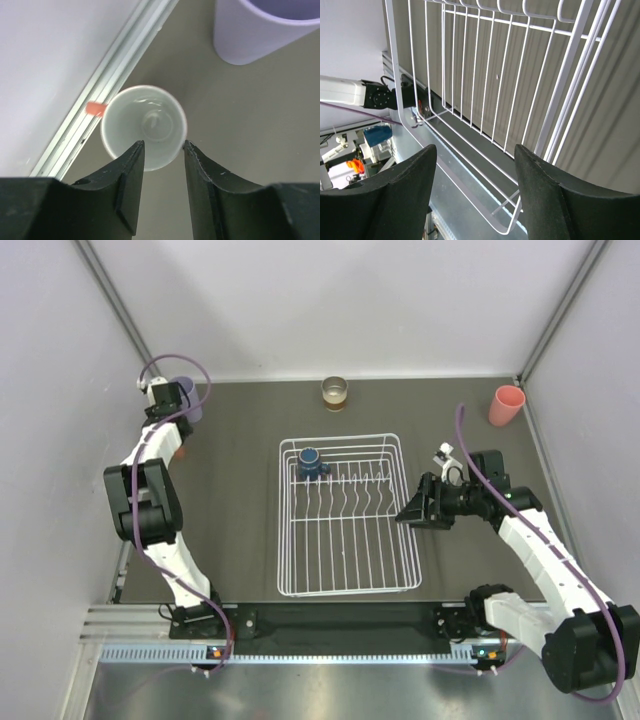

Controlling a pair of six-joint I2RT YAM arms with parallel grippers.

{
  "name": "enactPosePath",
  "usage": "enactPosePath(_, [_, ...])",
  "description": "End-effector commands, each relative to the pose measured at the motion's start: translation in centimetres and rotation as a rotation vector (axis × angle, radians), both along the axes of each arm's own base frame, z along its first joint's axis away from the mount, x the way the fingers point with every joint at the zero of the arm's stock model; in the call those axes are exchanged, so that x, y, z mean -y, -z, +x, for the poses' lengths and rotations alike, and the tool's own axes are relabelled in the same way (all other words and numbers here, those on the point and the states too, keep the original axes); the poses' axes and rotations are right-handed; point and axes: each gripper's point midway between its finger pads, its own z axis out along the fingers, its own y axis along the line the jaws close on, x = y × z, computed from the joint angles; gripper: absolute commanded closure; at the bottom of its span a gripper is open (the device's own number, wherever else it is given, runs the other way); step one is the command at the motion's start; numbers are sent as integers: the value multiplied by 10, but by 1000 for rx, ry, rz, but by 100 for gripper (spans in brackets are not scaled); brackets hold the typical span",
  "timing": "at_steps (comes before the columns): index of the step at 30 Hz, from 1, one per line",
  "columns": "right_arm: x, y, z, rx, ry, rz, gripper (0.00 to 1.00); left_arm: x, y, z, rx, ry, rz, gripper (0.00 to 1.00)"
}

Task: Load the cups into the dish rack

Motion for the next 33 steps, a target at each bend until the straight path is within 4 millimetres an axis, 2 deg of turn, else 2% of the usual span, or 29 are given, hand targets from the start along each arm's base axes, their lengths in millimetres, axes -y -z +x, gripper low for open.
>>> enactPosePath(1, [-4,-17,7,91,-30,13,36,4,-9,23,42,92,-3,57])
enactPosePath(8, [-4,-15,7,85,-29,10,36,2,-2,25,27,93,-8,54])
enactPosePath(14, [-4,-15,8,83,-28,7,36,-1,10,23,8,77,-34,58])
enactPosePath(16, [-4,-15,8,84,-28,7,36,0,14,24,-4,78,-40,63])
enactPosePath(23, [-3,-16,9,86,-26,5,36,-3,15,21,-30,65,-45,70])
enactPosePath(27, [-3,-18,10,92,-20,5,36,0,8,18,-12,74,-54,81])
enactPosePath(28, [-3,-19,10,93,-17,5,36,1,7,16,-10,72,-60,89])
enactPosePath(31, [-3,-20,11,97,-13,2,36,5,6,11,-16,73,-85,98])
enactPosePath(33, [-2,-22,12,104,-9,0,36,8,4,4,-18,63,-100,100])
